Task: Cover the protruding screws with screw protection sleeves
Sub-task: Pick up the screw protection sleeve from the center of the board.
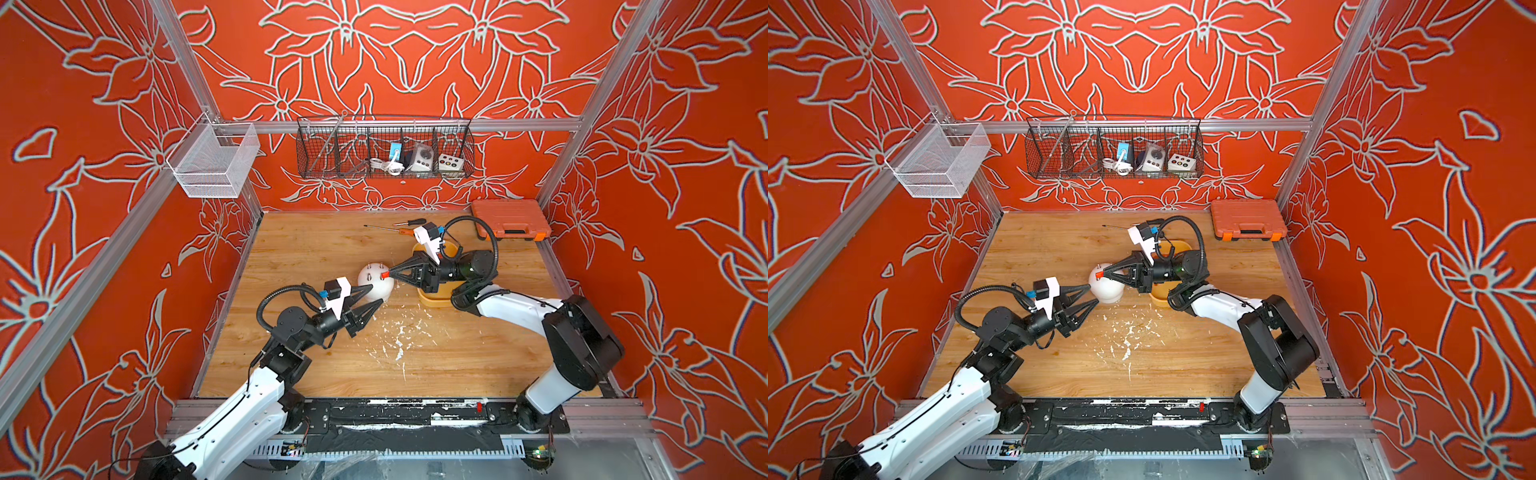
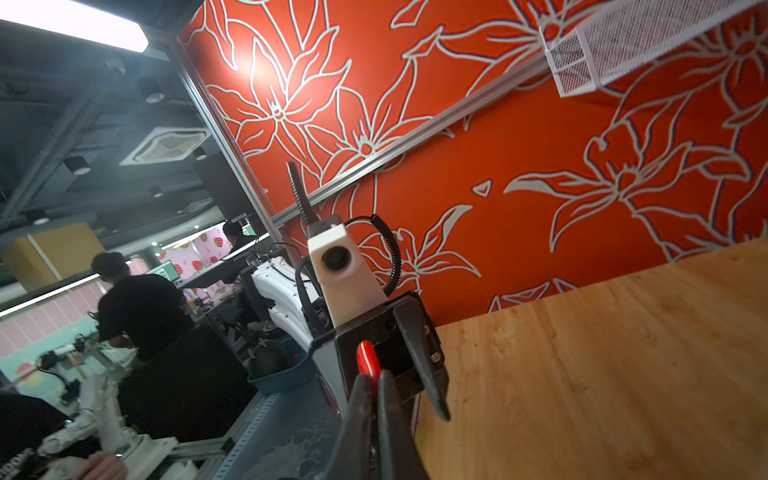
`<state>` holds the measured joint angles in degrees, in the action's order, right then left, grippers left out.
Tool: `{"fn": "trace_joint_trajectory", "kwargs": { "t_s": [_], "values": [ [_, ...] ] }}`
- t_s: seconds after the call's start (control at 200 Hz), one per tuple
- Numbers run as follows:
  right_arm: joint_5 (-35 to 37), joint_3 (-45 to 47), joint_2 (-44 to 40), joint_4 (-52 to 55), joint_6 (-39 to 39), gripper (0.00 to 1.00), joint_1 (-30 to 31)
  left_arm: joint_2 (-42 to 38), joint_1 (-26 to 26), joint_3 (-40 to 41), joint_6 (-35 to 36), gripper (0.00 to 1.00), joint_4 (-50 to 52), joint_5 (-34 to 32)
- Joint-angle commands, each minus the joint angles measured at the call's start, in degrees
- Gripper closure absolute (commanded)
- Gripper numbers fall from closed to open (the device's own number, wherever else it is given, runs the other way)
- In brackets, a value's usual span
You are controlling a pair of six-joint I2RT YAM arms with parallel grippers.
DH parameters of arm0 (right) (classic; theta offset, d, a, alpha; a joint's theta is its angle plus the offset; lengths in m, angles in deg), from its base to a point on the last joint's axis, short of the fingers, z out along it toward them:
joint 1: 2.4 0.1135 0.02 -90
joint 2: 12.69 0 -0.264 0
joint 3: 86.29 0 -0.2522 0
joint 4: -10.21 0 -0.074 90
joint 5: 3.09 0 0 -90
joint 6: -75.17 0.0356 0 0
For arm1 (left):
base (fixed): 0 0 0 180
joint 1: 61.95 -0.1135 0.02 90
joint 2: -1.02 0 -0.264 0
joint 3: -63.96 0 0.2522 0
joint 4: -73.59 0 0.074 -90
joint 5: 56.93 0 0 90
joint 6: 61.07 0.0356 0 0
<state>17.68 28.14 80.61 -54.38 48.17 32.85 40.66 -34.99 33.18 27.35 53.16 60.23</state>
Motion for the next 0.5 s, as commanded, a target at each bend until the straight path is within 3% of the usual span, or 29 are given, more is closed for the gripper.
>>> {"fn": "trace_joint_trajectory", "kwargs": {
  "t_s": [0.0,0.06,0.105,0.17,0.21,0.35,0.495],
  "values": [
    [-4.59,2.61,-0.58,2.25,5.75,1.00,-1.33,-0.17,1.00,1.46,11.99,0.48,8.59,-5.86],
    [-3.35,3.63,-3.31,17.75,-4.53,1.00,-1.58,0.00,2.00,1.50,12.98,0.47,9.74,-7.25],
    [-0.92,2.45,-6.74,36.23,-17.89,1.00,-1.51,-0.13,2.58,1.70,13.09,0.47,10.25,-7.80],
    [9.19,-2.38,-12.46,68.92,-41.06,1.00,-0.97,-0.71,3.21,2.06,13.02,0.47,10.78,-7.87],
    [16.62,-6.35,-14.59,83.79,-50.50,1.00,-0.17,-1.53,3.52,2.59,12.86,0.47,11.06,-8.43],
    [24.71,-13.31,-15.59,103.84,-58.50,1.00,0.19,-5.38,3.65,5.98,12.12,0.46,10.11,-7.82],
    [29.50,-19.05,-12.78,119.34,-65.07,1.00,3.29,-5.11,3.80,6.35,12.56,0.37,8.39,-4.66]
  ]
}}
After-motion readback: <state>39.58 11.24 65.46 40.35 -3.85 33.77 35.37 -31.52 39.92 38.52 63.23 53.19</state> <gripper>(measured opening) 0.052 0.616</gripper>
